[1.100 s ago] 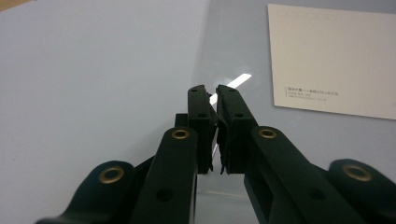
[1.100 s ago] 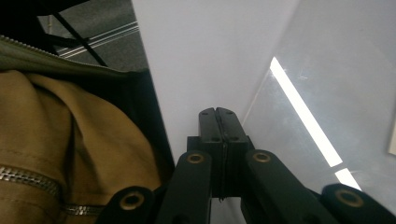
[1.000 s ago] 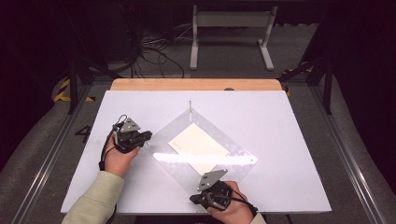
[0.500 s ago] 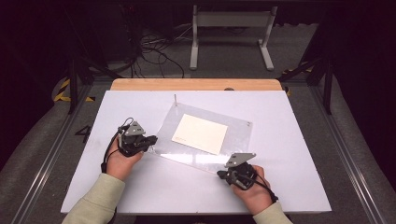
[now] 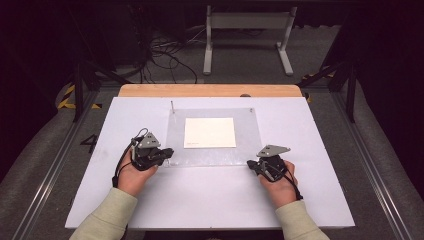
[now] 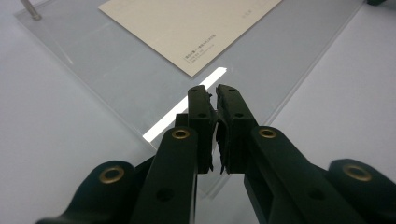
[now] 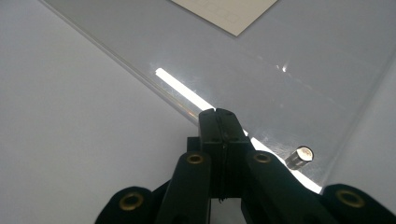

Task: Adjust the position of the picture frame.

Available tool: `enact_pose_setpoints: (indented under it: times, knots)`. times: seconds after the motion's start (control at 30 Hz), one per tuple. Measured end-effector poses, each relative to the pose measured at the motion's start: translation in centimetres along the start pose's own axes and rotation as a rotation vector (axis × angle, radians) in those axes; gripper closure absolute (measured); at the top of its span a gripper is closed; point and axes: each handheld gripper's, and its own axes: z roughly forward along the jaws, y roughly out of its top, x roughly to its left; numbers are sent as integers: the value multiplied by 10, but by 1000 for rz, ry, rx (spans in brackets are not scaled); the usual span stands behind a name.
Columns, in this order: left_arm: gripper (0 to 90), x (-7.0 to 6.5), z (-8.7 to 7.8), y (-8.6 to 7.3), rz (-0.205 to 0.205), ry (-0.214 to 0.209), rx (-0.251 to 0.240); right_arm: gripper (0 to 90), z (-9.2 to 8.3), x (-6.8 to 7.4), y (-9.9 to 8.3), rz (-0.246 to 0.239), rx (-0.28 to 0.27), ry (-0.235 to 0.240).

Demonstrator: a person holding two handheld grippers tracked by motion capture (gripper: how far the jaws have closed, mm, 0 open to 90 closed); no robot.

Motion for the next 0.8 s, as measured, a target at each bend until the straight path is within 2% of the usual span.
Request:
enact_pose_setpoints:
  times: [0.03, 0.07, 0.1, 0.13, 0.27, 0.4, 0.47, 0.6, 0.63, 0.67, 0.7, 0.77, 0.8]
  knots:
    - [850, -4, 0, 1, 18, -24, 8, 893, -3, -1, -2, 27, -19, 24]
    - [851, -11, 0, 2, 38, -49, 21, 873, -6, -1, -2, 34, -36, 49]
    - [851, -18, 1, 4, 67, -80, 35, 873, -6, -1, -2, 34, -36, 49]
    - [851, -29, 3, 6, 103, -127, 48, 845, -9, 1, -2, 39, -50, 69]
    - [852, -76, 16, 17, 236, -257, 77, 785, -27, 16, -1, 0, -84, 126]
    - [851, -113, 29, 25, 299, -321, 69, 707, -39, 29, -2, -42, -108, 185]
    - [851, -125, 34, 27, 314, -349, 54, 665, -41, 35, -6, -54, -91, 230]
    - [829, -124, 34, 28, 304, -377, 50, 606, -41, 50, -16, -92, -84, 298]
    - [785, -118, 31, 29, 286, -398, 24, 584, -40, 56, -15, -106, -93, 311]
    - [726, -109, 21, 31, 262, -435, -27, 570, -40, 62, -13, -119, -103, 324]
    - [657, -103, 13, 33, 245, -443, -57, 559, -40, 67, -12, -131, -115, 331]
    - [576, -88, -4, 37, 215, -374, -114, 541, -37, 80, -6, -154, -143, 349]
    - [573, -88, -4, 37, 215, -374, -114, 535, -33, 87, -3, -167, -153, 364]
